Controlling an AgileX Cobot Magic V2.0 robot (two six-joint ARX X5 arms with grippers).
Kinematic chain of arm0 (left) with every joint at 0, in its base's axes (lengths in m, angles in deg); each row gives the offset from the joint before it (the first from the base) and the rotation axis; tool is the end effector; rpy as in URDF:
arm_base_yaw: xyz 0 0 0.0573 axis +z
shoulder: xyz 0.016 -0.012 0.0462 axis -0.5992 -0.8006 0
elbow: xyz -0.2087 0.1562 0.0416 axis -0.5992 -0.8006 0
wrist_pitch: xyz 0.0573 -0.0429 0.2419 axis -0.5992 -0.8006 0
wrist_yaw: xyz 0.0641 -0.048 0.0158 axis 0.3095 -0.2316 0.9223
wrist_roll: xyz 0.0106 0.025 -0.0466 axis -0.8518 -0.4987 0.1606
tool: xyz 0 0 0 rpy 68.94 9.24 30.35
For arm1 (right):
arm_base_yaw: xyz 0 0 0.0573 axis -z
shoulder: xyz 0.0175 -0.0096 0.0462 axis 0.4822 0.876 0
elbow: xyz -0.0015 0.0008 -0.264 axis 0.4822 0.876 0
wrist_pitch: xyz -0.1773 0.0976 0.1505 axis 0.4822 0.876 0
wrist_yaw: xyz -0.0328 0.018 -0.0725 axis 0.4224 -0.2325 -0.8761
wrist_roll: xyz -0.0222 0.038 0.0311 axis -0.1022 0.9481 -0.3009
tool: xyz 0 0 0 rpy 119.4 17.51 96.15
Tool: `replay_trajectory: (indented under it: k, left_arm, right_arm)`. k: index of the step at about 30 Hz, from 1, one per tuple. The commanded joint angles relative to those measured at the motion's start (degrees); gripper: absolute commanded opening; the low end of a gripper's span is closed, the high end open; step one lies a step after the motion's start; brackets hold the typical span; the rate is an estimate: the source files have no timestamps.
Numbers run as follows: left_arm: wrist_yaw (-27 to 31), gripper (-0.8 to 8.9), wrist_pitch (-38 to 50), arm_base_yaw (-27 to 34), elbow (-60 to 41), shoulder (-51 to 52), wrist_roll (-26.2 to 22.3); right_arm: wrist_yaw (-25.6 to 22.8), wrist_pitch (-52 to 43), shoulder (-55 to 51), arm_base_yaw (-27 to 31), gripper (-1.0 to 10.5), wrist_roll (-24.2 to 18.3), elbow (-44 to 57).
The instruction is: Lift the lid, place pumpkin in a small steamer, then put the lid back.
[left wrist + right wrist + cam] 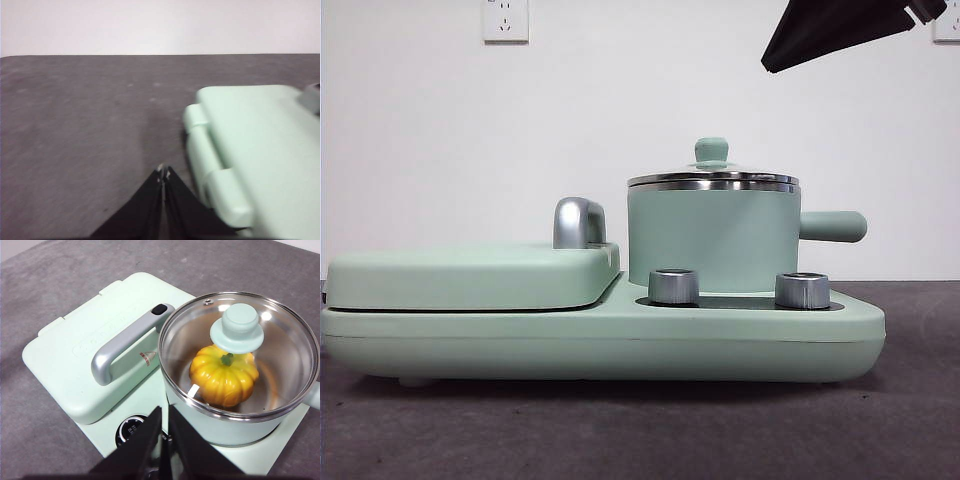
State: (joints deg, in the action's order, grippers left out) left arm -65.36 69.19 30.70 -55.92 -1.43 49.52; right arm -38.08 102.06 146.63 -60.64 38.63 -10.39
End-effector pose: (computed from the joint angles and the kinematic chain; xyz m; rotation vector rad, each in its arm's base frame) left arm 0.0972 -0.0104 0.2036 -0.0149 0.1914 -0.1023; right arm 0.1749 0.1162 0.3090 -0.0638 0.5294 0.7636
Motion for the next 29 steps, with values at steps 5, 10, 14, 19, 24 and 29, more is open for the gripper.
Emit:
replay_trajectory:
  k: [5, 10, 14, 19, 24, 29]
  left_arm:
    - [0.37, 0.07, 3.39, 5.35, -7.43, 7.32, 0.59]
    - [0.37, 0.07, 7.08, 6.49, -11.13, 10.49, 0.31]
    - [0.09, 0.07, 9.01, 6.47, -12.2, 10.34, 0.68]
    - [0.11, 0.07, 8.94, 6.47, -12.2, 10.21, 0.68]
    - [0.11, 0.07, 9.01, 6.47, -12.2, 10.23, 0.66]
    - [0.11, 0.07, 9.01, 6.47, -12.2, 10.23, 0.66]
  right_arm:
    - [0.04, -0.72, 0.24, -0.31, 0.2, -0.2, -0.35]
    - [0.04, -0.72, 0.24, -0.31, 0.2, -0.22, -0.35]
    - [0.07, -0.74, 0.22, -0.31, 0.2, -0.2, -0.35]
    - [0.04, -0.76, 0.22, -0.31, 0.2, -0.22, -0.35]
    - [0.02, -0.76, 0.22, -0.31, 0.2, -0.22, -0.35]
    - [-0.07, -0.76, 0.22, -0.31, 0.2, -0.74, -0.35]
